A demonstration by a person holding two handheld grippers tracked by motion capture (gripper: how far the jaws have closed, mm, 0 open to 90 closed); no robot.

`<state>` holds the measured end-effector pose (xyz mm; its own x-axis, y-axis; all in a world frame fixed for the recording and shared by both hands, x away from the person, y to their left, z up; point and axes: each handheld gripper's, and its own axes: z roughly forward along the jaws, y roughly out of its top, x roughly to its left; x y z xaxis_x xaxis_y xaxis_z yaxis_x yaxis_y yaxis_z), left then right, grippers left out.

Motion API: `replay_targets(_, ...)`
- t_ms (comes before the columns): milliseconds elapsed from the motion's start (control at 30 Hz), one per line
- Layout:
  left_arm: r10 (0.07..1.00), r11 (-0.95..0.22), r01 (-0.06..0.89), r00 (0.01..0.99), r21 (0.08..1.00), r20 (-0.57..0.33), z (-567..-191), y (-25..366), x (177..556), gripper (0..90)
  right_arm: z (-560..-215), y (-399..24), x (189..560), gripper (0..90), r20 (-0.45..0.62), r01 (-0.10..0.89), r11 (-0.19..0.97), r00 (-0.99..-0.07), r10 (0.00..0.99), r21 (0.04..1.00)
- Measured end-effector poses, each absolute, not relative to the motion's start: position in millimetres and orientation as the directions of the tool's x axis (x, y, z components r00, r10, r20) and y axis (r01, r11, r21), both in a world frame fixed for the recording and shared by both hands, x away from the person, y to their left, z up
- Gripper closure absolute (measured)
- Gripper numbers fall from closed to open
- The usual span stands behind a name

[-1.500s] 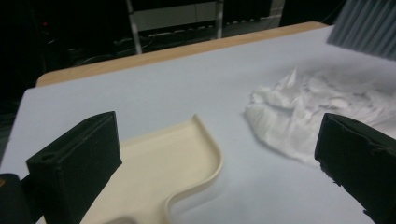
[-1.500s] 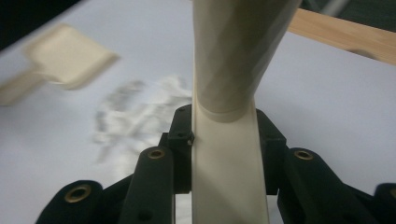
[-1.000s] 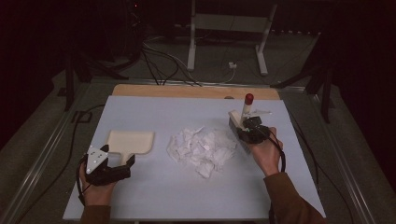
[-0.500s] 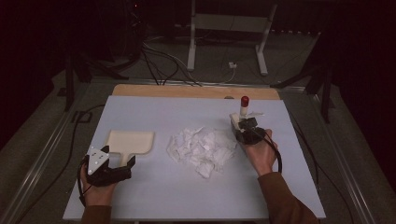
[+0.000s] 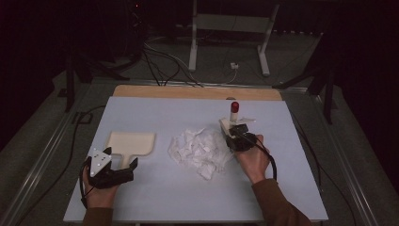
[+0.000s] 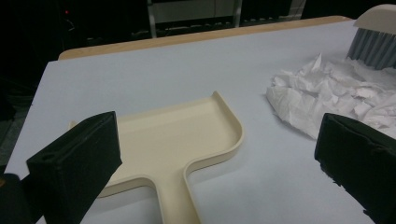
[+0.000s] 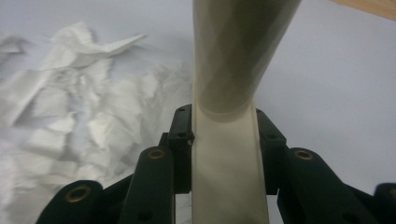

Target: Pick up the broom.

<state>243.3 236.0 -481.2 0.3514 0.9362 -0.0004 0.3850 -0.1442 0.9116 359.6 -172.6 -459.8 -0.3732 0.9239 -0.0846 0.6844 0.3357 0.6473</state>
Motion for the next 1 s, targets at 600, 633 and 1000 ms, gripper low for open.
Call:
replay_targets(600, 0.932, -0.156, 0.387, 0.364, 0.909, 0.005, -481.4, 234.3, 243.0, 1.3, -457.3, -136.2, 350.8, 67.2, -0.061, 0.654, 0.369, -0.443, 0.894, 0.66)
replay_targets(633, 0.932, -0.156, 0.389, 0.363, 0.908, 0.005, -481.5, 234.3, 243.1, 1.3, -456.4, -138.2, 351.3, 67.2, -0.063, 0.653, 0.367, -0.44, 0.896, 0.662)
replay_targets(1000, 0.929, -0.166, 0.393, 0.369, 0.904, 0.01, -482.2, 231.4, 243.8, 1.3, -433.0, -166.0, 354.9, 67.2, -0.061, 0.637, 0.302, -0.372, 0.926, 0.709)
